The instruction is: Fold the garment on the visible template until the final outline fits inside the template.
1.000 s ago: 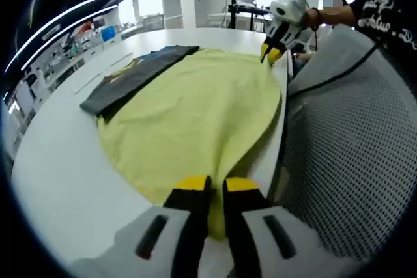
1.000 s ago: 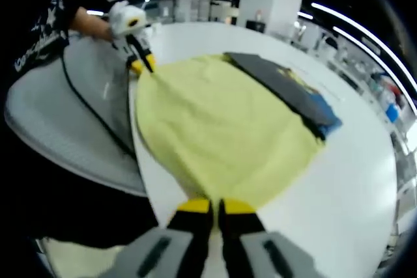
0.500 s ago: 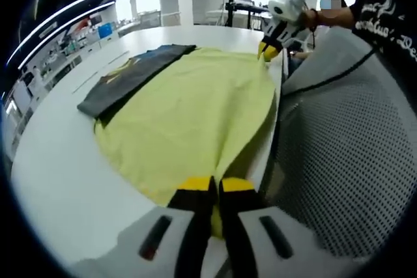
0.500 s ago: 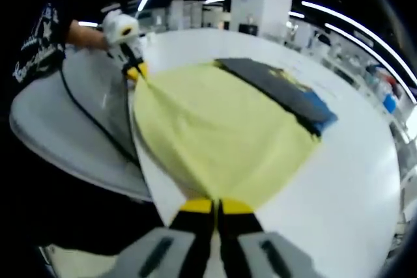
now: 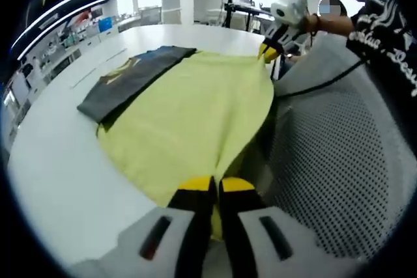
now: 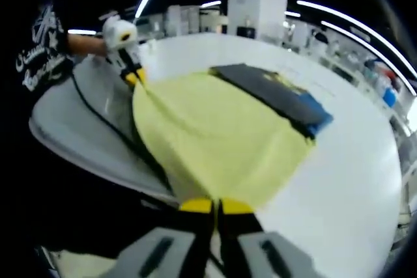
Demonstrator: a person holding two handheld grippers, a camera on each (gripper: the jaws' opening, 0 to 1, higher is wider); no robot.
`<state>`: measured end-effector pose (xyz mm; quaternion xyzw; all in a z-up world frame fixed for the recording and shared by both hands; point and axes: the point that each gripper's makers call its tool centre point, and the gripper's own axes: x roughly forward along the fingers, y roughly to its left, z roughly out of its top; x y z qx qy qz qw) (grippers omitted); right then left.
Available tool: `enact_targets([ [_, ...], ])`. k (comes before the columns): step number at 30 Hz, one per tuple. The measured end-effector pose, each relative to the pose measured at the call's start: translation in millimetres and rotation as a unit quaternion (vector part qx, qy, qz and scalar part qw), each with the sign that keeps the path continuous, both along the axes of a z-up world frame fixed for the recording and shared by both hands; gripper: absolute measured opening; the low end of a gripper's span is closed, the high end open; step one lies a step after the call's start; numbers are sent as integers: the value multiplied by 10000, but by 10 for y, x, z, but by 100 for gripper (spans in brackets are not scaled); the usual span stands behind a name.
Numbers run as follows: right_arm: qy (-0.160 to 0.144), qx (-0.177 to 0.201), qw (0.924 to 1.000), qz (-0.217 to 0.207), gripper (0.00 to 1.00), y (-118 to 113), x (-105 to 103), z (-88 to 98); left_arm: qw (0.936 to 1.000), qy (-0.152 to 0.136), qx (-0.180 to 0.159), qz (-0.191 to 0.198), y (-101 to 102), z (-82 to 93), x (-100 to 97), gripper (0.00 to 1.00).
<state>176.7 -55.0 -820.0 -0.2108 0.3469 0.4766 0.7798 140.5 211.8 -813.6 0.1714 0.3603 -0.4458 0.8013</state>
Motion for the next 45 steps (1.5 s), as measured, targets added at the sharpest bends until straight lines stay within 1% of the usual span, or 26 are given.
enact_targets([
  [6, 47, -3, 10000, -8, 0, -8, -92, 70, 9999, -4, -124, -1, -8, 115, -120, 0],
  [13, 80, 58, 10000, 7, 0, -30, -185, 179, 9996, 74, -262, 34, -20, 217, -229, 0],
  [16, 133, 79, 9999, 19, 0, -26, -225, 207, 9996, 88, -272, 16, -30, 250, -284, 0],
  [18, 151, 56, 9999, 49, 0, -33, -231, 189, 9993, 109, -348, 36, -25, 301, -310, 0],
  [20, 159, 42, 9998, 94, 0, -36, -248, 213, 9991, 131, -396, 70, -10, 343, -312, 0],
  [23, 168, 45, 9997, 148, 0, -27, -255, 269, 9994, 60, -348, 69, 8, 395, -276, 0],
  [27, 50, -76, 9996, 257, 0, -24, -205, 330, 9993, -9, -363, 61, -3, 479, -225, 0],
  [28, -25, -100, 9995, 286, 0, -12, -184, 367, 9994, -64, -329, 16, -3, 497, -211, 0],
  [34, -299, -100, 9993, 224, 0, -5, -34, 495, 9993, -192, -310, 30, 2, 586, -118, 0],
  [37, -409, -118, 9989, 211, 0, -3, 27, 532, 9995, -211, -247, 49, 12, 633, -42, 0],
  [43, -708, -179, 9972, 143, 0, -10, 192, 621, 9991, -343, -258, 20, 26, 770, 133, 0],
  [45, -784, -163, 9967, 125, 0, -3, 247, 663, 9989, -375, -273, 88, 36, 815, 211, 0],
])
